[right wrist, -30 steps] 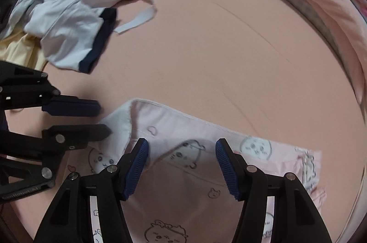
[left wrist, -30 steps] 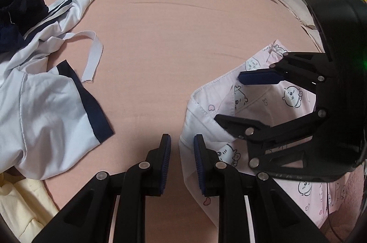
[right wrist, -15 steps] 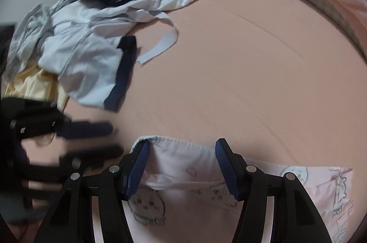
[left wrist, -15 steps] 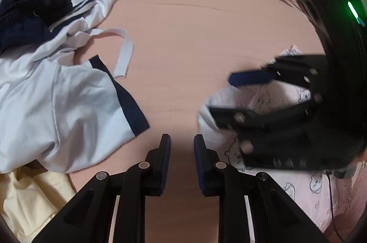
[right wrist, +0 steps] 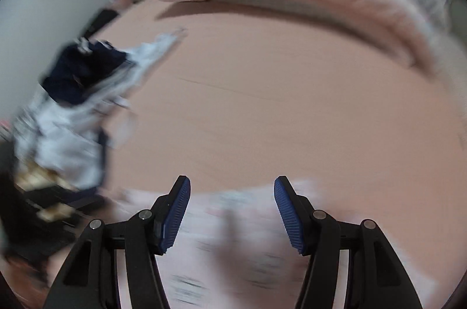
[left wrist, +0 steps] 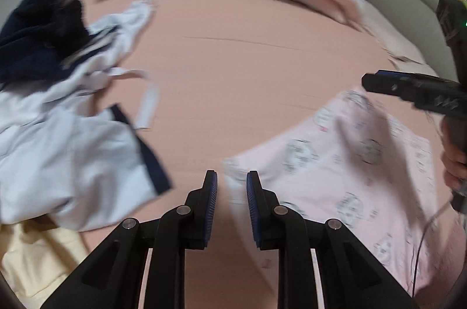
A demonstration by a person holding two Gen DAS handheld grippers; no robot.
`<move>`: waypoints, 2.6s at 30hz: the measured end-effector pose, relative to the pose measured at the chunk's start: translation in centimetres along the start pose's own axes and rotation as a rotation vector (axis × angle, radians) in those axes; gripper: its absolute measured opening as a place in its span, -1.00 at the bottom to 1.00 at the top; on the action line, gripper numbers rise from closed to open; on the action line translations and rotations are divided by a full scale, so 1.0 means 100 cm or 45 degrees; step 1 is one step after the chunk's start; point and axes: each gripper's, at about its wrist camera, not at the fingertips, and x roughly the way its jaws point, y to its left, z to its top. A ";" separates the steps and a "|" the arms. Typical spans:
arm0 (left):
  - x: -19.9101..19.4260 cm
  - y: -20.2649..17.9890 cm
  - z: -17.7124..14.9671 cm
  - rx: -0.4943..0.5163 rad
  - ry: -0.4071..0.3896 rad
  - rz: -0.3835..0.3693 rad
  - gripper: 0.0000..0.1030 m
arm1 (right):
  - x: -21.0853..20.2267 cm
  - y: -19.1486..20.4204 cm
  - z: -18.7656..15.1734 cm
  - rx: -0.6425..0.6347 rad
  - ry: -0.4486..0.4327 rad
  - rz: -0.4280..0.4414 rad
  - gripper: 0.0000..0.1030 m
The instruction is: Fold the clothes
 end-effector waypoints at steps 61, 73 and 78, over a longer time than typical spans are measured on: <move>0.027 0.029 -0.001 -0.102 0.061 -0.024 -0.79 | 0.017 -0.051 -0.041 -0.064 -0.096 0.097 -0.89; 0.023 0.030 -0.003 -0.120 0.009 0.005 -0.79 | 0.009 -0.053 -0.041 -0.101 -0.115 0.079 -0.89; 0.003 0.031 -0.012 -0.085 -0.048 0.017 -0.69 | 0.013 -0.064 -0.023 -0.067 -0.142 0.081 -0.91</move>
